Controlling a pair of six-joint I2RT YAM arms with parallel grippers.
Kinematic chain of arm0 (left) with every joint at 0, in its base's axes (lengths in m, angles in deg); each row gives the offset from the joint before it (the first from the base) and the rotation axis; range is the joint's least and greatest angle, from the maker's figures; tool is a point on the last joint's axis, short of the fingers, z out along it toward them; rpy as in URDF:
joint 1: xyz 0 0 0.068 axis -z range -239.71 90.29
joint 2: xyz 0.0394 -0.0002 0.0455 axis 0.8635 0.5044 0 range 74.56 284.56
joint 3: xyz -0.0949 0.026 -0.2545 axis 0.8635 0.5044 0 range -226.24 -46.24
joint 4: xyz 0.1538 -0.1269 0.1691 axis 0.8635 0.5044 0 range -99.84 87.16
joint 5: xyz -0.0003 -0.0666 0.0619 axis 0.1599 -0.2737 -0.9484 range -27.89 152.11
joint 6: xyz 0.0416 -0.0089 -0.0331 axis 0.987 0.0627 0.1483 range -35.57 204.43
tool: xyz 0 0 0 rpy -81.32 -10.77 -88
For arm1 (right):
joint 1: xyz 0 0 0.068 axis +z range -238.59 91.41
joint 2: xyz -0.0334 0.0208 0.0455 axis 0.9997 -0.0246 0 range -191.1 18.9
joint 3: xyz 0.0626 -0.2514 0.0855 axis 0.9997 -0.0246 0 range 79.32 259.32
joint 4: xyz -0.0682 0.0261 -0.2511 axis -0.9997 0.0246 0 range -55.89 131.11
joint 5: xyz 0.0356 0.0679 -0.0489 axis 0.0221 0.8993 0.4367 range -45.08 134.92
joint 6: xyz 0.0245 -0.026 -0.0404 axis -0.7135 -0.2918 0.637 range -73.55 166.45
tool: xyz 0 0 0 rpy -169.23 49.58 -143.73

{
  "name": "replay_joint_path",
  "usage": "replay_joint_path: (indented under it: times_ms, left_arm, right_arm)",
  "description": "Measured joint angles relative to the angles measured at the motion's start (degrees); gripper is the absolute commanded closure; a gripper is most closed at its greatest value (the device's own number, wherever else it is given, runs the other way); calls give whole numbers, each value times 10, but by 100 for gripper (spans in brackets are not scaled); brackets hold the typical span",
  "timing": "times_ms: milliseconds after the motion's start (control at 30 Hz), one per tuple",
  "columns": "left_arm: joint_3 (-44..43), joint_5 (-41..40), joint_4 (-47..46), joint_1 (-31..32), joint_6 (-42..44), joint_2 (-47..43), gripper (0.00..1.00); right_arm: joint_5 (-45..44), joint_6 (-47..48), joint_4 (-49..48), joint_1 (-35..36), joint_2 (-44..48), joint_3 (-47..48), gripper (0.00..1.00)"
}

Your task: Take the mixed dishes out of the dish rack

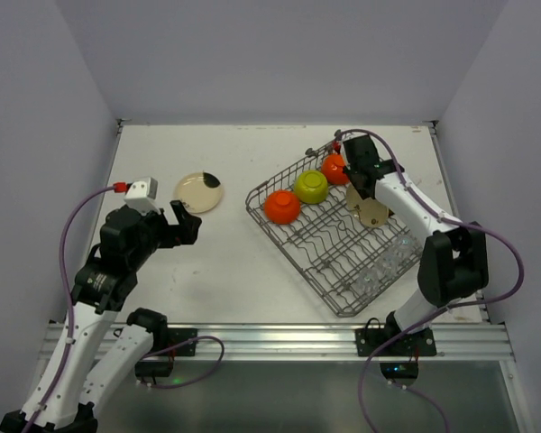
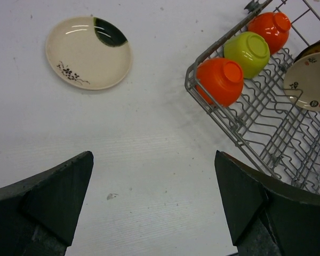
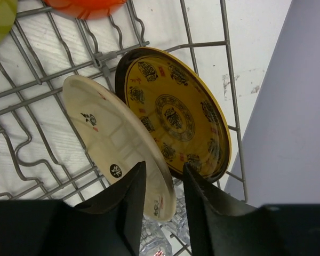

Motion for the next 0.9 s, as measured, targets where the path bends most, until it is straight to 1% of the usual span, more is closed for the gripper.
replay_joint_path:
  times_ms: [100, 433, 533, 900]
  left_arm:
    - [0, 0, 0, 2, 0, -2, 0]
    - [1, 1, 0, 5, 0, -7, 0]
    - [1, 1, 0, 5, 0, -9, 0]
    - [2, 1, 0, 8, 0, -9, 0]
  right_arm:
    - [-7, 6, -3, 0, -14, 0, 73]
    - [-16, 25, -25, 0, -13, -15, 85]
    - [-15, 30, -24, 0, -9, -18, 86]
    - [-8, 34, -25, 0, 38, -34, 94]
